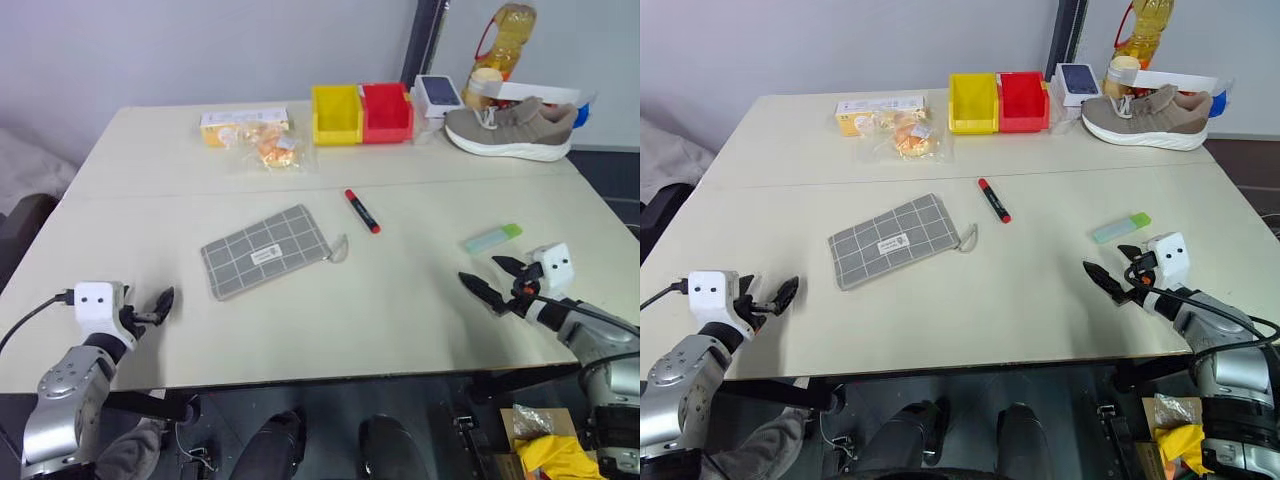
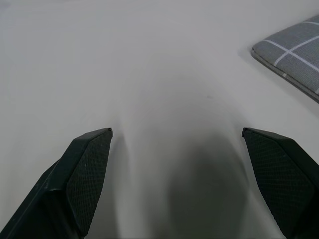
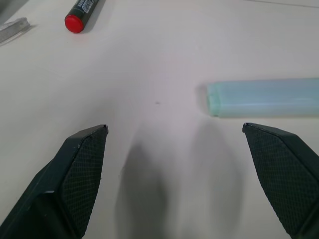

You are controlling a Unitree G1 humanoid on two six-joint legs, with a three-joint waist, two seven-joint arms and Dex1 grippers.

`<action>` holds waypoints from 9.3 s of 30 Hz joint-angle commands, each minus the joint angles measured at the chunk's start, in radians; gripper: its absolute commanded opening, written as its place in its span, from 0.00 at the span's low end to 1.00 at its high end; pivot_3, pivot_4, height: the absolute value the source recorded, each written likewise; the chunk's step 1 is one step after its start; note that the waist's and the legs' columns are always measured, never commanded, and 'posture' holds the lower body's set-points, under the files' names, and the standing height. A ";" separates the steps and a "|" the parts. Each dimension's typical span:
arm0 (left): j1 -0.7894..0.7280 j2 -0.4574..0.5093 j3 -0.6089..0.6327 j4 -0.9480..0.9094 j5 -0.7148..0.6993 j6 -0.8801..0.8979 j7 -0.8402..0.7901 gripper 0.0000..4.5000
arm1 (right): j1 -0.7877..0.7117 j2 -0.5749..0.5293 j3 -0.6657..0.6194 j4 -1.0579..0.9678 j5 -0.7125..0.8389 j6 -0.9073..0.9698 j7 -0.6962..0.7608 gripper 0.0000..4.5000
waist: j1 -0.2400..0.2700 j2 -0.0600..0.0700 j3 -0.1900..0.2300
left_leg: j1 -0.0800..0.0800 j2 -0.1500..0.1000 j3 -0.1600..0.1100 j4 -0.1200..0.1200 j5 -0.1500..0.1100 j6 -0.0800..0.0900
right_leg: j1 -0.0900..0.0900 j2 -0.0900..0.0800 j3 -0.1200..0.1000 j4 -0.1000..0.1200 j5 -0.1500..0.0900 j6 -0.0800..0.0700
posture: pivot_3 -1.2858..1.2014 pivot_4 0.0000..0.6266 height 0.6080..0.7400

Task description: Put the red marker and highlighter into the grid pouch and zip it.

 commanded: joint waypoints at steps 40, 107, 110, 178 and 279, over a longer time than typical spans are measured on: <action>0.025 0.084 -0.060 -0.010 0.084 -0.157 -0.138 1.00 | -0.559 0.606 0.513 0.237 -0.292 0.215 -0.424 0.01 | -0.008 0.000 0.000 | -0.001 0.004 0.001 -0.002 0.001 -0.002 | -0.008 0.010 0.005 -0.001 0.003 -0.004 | 0.52 0.24 1.00; -0.249 0.020 -0.455 0.188 0.291 -0.685 -0.195 0.00 | -0.431 0.378 0.372 -0.199 -0.162 0.442 -0.288 0.88 | -0.005 0.002 -0.001 | 0.002 0.007 0.002 -0.005 0.001 -0.003 | -0.007 0.013 0.007 0.003 0.008 -0.003 | 0.52 0.24 1.00; -0.246 0.015 -0.457 0.181 0.293 -0.682 -0.195 0.00 | -0.439 0.399 0.367 -0.176 -0.152 0.445 -0.304 0.76 | -0.005 0.002 -0.001 | 0.002 0.007 0.002 -0.005 0.001 -0.003 | -0.006 0.013 0.007 0.002 0.008 -0.003 | 0.52 0.24 1.00; -0.307 -0.128 -0.405 0.161 0.375 -0.484 0.041 0.00 | -0.615 0.381 0.381 0.216 -0.324 0.138 -0.444 0.08 | -0.007 0.002 -0.001 | 0.001 0.007 0.002 -0.004 0.002 -0.003 | -0.007 0.013 0.007 0.002 0.008 -0.003 | 0.52 0.24 1.00; -0.340 -0.159 -0.531 0.166 0.348 -0.493 -0.122 0.00 | -0.532 0.408 -0.097 -0.038 -0.249 0.656 -0.862 0.19 | -0.010 0.002 -0.001 | 0.000 0.007 0.003 -0.001 0.003 -0.004 | -0.008 0.013 0.007 0.005 0.009 -0.004 | 0.52 0.24 1.00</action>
